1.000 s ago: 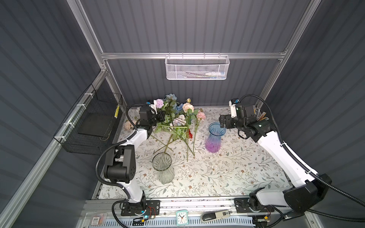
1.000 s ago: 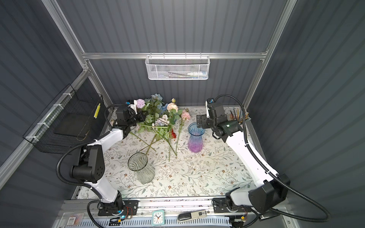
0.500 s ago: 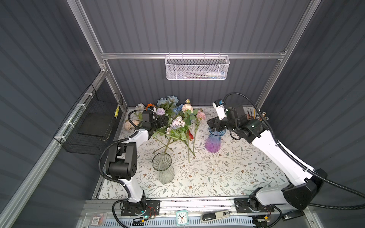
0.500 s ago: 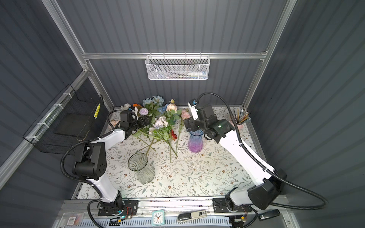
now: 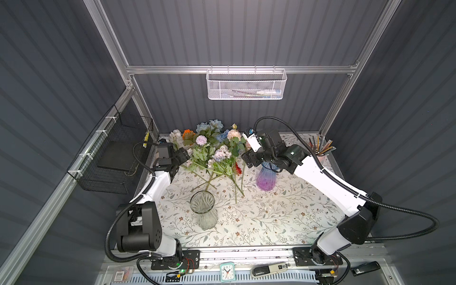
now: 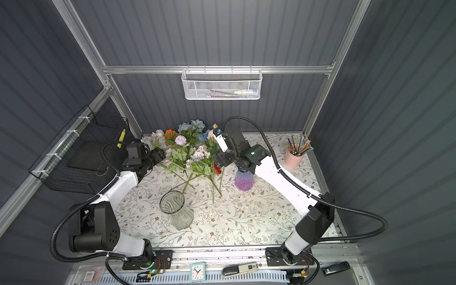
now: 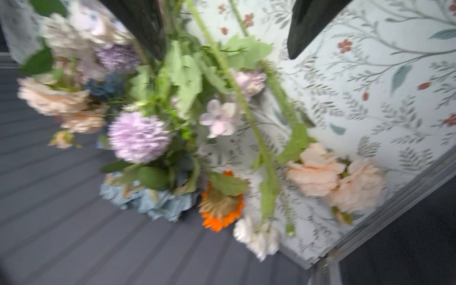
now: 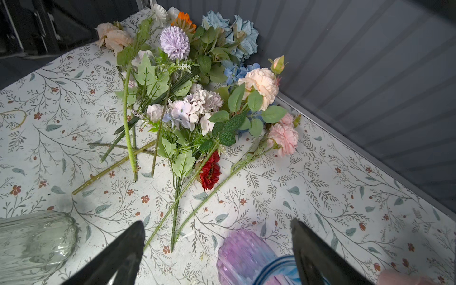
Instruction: Arrange the flowers into the vase
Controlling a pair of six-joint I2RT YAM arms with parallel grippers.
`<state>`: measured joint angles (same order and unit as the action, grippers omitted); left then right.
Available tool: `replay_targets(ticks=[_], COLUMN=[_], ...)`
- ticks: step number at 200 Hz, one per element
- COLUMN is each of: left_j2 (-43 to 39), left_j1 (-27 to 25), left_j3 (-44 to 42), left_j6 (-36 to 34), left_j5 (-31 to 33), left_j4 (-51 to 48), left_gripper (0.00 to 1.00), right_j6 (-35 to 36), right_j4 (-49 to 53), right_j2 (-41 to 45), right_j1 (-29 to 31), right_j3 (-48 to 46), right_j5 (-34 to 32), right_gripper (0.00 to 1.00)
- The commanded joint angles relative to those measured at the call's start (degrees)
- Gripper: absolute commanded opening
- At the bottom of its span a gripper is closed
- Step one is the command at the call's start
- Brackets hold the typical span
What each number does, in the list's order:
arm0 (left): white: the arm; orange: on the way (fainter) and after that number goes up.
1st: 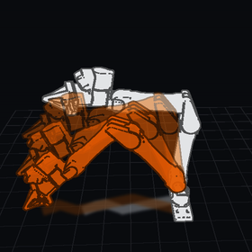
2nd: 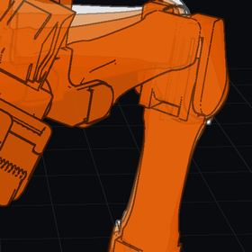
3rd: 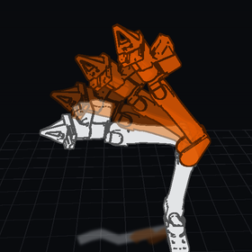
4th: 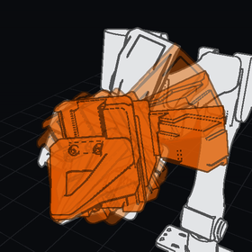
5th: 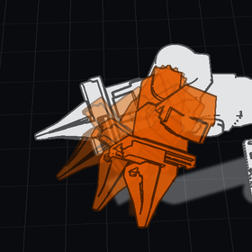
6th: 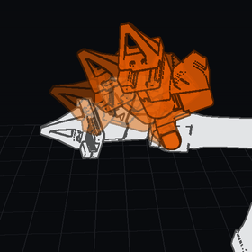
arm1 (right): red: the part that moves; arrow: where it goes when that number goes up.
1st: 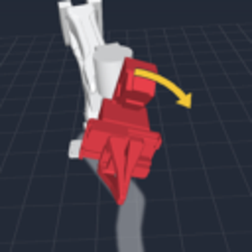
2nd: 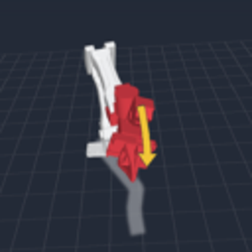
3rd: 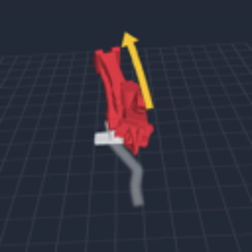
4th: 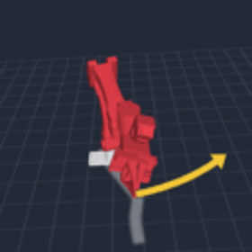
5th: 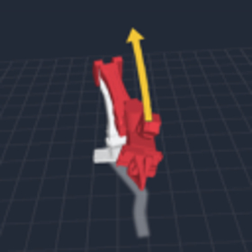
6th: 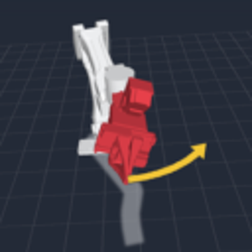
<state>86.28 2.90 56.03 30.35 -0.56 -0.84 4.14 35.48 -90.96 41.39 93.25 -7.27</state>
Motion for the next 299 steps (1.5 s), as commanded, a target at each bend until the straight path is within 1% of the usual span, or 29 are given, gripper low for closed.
replay_targets(ticks=[1, 11, 21, 59, 78, 85, 108, 130, 141, 150, 159, 172, 181, 212, 242, 257, 275, 299], left_j2=[3.21, 5.11, 6.85, 14.01, 18.86, 20.27, 24.18, 27.39, 28.13, 28.37, 28.2, 28.04, 27.9, 26.1, 20.55, 17.43, 12.24, 3.29], left_j1=[2.28, 3.28, 3.84, 4.66, 4.66, 4.66, 4.66, 4.71, 4.66, 4.66, 4.66, 4.66, 4.66, 4.66, 4.36, 3.58, 1.98, -1.57], left_j3=[-2.15, -2.15, -1.94, -1.15, 0.8, 1.59, 3.93, 6.68, 7.54, 7.86, 7.95, 8.13, 8.33, 7.31, 1.72, 0.24, -0.72, -1.15], left_j6=[5.26, 6.97, 8.39, 14.31, 16.81, 17.07, 17.15, 17.0, 17.09, 17.16, 16.93, 16.44, 16.17, 16.47, 19.81, 19.72, 16.07, 7.91], left_j5=[-3.95, -5.98, -6.64, -8.29, -9.09, -8.93, -8.19, -8.98, -9.18, -9.24, -8.79, -8.3, -8.35, -9.47, -11.39, -12.87, -12.8, -7.59], left_j4=[6.17, 9.82, 13.05, 25.55, 28.31, 28.61, 30.03, 30.57, 31.04, 31.54, 31.68, 31.8, 31.49, 30.77, 34.64, 34.52, 30.63, 22.22], left_gripper=[0.72, 0.69, 0.67, 0.67, 0.63, 0.6, 0.51, 0.42, 0.36, 0.28, 0.19, 0.09, 0.0, 0.0, 0.0, 0.0, 0.0, 0.0], right_j6=[0.92, 0.82, 0.7, -0.36, -0.62, -0.62, -0.89, -1.32, -1.48, -1.6, -1.68, -1.68, -1.68, -1.83, -1.69, -1.6, -1.68, -1.86], right_j4=[1.16, 1.25, 1.67, 3.82, 4.78, 5.08, 5.36, 4.75, 4.37, 4.25, 4.23, 4.12, 4.24, 4.25, 2.94, 2.38, 1.86, -0.02], right_j2=[1.55, 1.73, 1.84, 1.57, 1.31, 1.36, 2.12, 3.44, 4.01, 4.42, 4.64, 4.87, 4.91, 5.09, 5.45, 5.59, 5.79, 6.73], right_j1=[0.11, 0.15, 0.12, 0.1, 0.1, 0.1, 0.13, 0.19, 0.19, 0.25, 0.21, 0.19, 0.19, 0.2, 0.19, 0.21, 0.19, 0.19], right_j3=[-1.21, -1.79, -2.18, -3.16, -3.17, -3.12, -3.23, -4.1, -4.69, -5.03, -5.27, -5.6, -5.71, -5.88, -6.46, -6.59, -6.68, -8.09], right_j5=[-0.07, -0.45, -0.69, -2.35, -3.82, -4.49, -5.82, -6.72, -7.05, -7.39, -7.78, -8.11, -8.3, -8.78, -8.88, -8.79, -9.15, -10.22], right_gripper=[0.93, 0.93, 0.93, 0.94, 0.97, 0.99, 0.99, 0.99, 0.99, 0.99, 0.99, 0.99, 0.99, 0.99, 0.99, 0.99, 0.99, 0.99])
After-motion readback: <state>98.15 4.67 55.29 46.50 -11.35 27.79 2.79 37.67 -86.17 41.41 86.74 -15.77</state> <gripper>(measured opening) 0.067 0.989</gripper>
